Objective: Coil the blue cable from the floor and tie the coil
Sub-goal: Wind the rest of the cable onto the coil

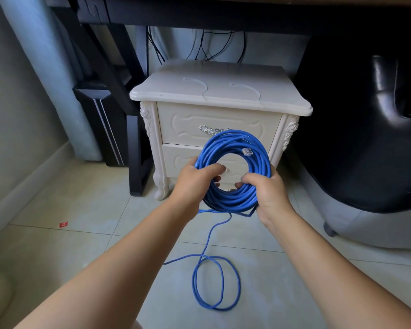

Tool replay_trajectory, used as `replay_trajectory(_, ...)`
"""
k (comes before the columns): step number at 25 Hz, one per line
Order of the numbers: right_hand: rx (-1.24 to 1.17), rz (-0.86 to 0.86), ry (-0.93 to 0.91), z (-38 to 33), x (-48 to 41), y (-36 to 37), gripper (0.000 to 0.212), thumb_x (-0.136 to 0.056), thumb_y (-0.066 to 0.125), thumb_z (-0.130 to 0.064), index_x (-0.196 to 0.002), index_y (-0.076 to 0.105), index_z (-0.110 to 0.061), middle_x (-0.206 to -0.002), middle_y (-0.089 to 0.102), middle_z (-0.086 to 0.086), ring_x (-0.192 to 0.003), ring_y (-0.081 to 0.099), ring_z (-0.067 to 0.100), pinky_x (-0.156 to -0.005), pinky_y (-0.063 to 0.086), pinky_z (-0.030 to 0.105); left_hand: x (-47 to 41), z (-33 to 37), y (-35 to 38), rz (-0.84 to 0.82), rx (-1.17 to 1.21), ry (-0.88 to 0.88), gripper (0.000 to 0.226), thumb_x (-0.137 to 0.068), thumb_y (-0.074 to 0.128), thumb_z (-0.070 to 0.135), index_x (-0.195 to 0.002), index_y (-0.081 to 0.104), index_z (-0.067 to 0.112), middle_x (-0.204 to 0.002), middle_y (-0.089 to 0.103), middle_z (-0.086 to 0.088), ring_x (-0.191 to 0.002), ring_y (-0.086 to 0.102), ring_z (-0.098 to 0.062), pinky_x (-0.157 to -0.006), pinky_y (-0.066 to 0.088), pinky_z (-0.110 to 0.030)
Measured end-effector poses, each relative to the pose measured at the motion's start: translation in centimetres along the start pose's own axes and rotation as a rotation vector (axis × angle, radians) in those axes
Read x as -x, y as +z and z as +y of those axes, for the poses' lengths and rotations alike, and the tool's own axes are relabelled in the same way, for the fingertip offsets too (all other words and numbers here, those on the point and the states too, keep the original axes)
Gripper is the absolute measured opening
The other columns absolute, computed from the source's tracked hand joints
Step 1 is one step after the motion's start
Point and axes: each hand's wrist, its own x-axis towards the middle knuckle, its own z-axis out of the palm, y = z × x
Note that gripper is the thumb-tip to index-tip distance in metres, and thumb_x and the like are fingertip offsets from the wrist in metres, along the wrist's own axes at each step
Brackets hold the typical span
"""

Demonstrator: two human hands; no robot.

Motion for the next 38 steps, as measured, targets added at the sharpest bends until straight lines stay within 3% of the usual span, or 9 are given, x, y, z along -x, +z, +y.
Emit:
replay_trajectory(3, -0.022, 0.028, -0.045, -0.7, -0.3, -0.6, 0.034, -0.074, 0.055, 0.012, -0.088, 0.063, -0.018, -0.069, 0.055, 0.007, -0.061, 0.058, 0.026, -0.074, 0.057, 0.054, -0.2, 0.7, -0.4, -0.092, -0.115, 0.015, 0.032, -0.080, 0.076, 0.022, -0.107, 0.060, 0.024, -0.105, 0.070, -0.007, -0.100, 0.069, -0.020, -0.094, 0.052, -0.046)
replay_trajectory(9, 0.463, -0.054, -0.343, -1.5, -0.2, -0.8, 0.050, -0.070, 0.060, 0.006, -0.093, 0.064, -0.038, -0.078, 0.065, -0.012, -0.070, 0.058, 0.011, -0.066, 0.046, 0.025, 0.3, 1.8, -1.2, -0.194, -0.491, 0.373, 0.080, -0.077, 0.074, 0.002, -0.142, 0.040, 0.034, -0.120, 0.062, 0.009, -0.090, 0.065, 0.001, -0.077, 0.046, -0.007)
replay_trajectory(12, 0.588, -0.111, -0.418, -2.0, -0.2, -0.9, 0.053, -0.072, 0.062, 0.005, -0.088, 0.058, -0.046, -0.083, 0.066, -0.014, -0.075, 0.060, 0.006, -0.068, 0.045, 0.020, 0.7, 2.0, -1.4, -0.213, -0.572, 0.486, 0.078, -0.077, 0.075, 0.002, -0.141, 0.042, 0.031, -0.122, 0.059, 0.011, -0.094, 0.063, 0.007, -0.078, 0.043, -0.003)
replay_trajectory(17, 0.675, -0.177, -0.488, -2.1, -0.3, -1.3, 0.054, -0.071, 0.063, 0.005, -0.099, 0.062, -0.041, -0.095, 0.067, -0.011, -0.087, 0.063, 0.011, -0.074, 0.048, 0.024, 0.8, 1.6, -1.3, -0.166, -0.723, 0.454, 0.040, -0.079, 0.071, 0.008, -0.112, 0.055, 0.023, -0.088, 0.066, 0.009, -0.072, 0.062, 0.001, -0.062, 0.046, -0.009)
replay_trajectory(20, 0.591, -0.176, -0.463, -2.1, -0.2, -1.3, 0.052, -0.073, 0.066, 0.007, -0.104, 0.062, -0.034, -0.095, 0.068, -0.011, -0.083, 0.063, 0.005, -0.070, 0.047, 0.016, 0.6, 1.5, -1.0, -0.116, -0.664, 0.438, 0.029, -0.081, 0.066, 0.004, -0.104, 0.056, 0.018, -0.078, 0.064, 0.007, -0.061, 0.056, -0.002, -0.058, 0.045, -0.014)
replay_trajectory(23, 0.473, -0.167, -0.428, -2.6, -0.2, -1.5, 0.052, -0.074, 0.072, 0.000, -0.113, 0.063, -0.033, -0.096, 0.069, -0.006, -0.080, 0.065, 0.011, -0.069, 0.051, 0.021, 0.5, 1.7, -0.7, -0.083, -0.529, 0.403, 0.030, -0.079, 0.068, 0.001, -0.104, 0.060, 0.017, -0.077, 0.065, 0.004, -0.062, 0.057, -0.005, -0.060, 0.047, -0.019)
replay_trajectory(27, 0.371, -0.195, -0.284, -2.7, -0.4, -2.1, 0.048, -0.076, 0.077, -0.010, -0.116, 0.063, -0.033, -0.105, 0.070, -0.005, -0.091, 0.069, 0.009, -0.080, 0.052, 0.022, 0.4, 1.4, -0.2, -0.034, -0.384, 0.294, 0.029, -0.079, 0.069, -0.002, -0.100, 0.061, 0.017, -0.072, 0.062, 0.007, -0.059, 0.056, -0.003, -0.058, 0.046, -0.017)
replay_trajectory(29, 0.284, -0.207, -0.209, -2.4, -0.6, -2.3, 0.045, -0.077, 0.077, -0.009, -0.116, 0.064, -0.028, -0.105, 0.073, -0.001, -0.097, 0.070, 0.015, -0.088, 0.055, 0.031, 0.2, 1.5, -0.3, 0.013, -0.272, 0.247, 0.026, -0.080, 0.068, -0.002, -0.096, 0.061, 0.018, -0.069, 0.059, 0.007, -0.060, 0.054, -0.006, -0.059, 0.045, -0.019)
replay_trajectory(38, -0.114, -0.231, 0.017, -0.9, -0.3, -1.0, 0.044, -0.081, 0.073, -0.008, -0.122, 0.060, -0.019, -0.114, 0.070, 0.017, -0.092, 0.073, 0.032, -0.092, 0.054, 0.053, 0.0, 1.3, -0.2, 0.105, 0.111, 0.100, 0.025, -0.081, 0.060, -0.010, -0.091, 0.060, 0.012, -0.076, 0.055, -0.007, -0.079, 0.054, -0.026, -0.093, 0.050, -0.053)
